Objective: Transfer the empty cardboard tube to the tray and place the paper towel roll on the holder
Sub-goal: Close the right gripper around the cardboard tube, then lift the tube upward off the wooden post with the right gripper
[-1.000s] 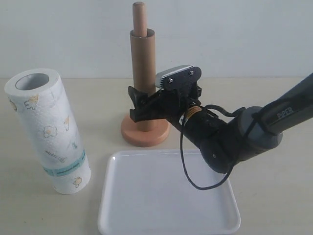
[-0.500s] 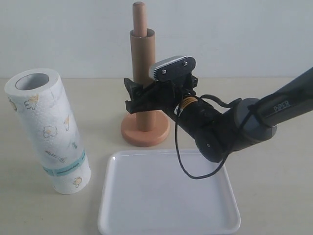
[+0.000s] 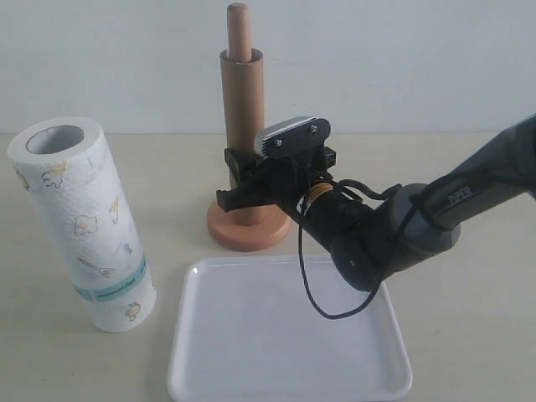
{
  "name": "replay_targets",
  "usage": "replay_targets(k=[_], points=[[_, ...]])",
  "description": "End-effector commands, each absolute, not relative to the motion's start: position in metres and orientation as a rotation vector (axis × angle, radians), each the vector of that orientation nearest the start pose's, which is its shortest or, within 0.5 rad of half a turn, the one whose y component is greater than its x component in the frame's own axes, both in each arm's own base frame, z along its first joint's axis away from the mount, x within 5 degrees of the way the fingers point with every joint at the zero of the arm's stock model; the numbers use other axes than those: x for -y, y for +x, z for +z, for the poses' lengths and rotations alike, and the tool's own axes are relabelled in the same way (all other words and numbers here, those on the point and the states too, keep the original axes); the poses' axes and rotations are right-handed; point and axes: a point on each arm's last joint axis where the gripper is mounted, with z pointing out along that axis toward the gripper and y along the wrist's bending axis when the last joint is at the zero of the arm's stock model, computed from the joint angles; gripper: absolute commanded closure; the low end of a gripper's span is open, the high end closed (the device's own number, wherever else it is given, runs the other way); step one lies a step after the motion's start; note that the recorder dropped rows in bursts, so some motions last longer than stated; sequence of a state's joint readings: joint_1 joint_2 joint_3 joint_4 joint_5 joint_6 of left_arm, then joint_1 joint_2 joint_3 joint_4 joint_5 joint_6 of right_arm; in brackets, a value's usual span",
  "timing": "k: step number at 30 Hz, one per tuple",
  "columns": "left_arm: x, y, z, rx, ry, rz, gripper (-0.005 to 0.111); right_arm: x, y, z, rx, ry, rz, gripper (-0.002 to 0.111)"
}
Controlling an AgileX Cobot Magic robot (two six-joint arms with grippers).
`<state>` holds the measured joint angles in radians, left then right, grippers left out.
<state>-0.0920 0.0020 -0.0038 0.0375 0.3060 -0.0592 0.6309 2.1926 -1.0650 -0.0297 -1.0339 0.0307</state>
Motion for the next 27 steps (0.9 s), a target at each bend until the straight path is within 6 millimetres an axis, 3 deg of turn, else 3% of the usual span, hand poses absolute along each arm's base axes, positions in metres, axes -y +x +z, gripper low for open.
replay_targets(k=[1,2,8,27], points=[[0.004,0.054,0.185,-1.791,0.049,-0.074,0.103,-0.257,0.35,0.131,-1.472,-0.497,0.52,0.102],[0.004,0.054,0.185,-1.791,0.049,-0.074,0.103,-0.257,0.35,0.131,-1.47,-0.501,0.516,0.109],[0.004,0.054,0.185,-1.791,0.049,-0.074,0.103,-0.257,0.349,0.146,-1.413,-0.51,0.509,0.108],[0.004,0.054,0.185,-1.791,0.049,-0.074,0.103,-0.239,0.324,0.284,-1.113,-0.42,0.531,0.108]])
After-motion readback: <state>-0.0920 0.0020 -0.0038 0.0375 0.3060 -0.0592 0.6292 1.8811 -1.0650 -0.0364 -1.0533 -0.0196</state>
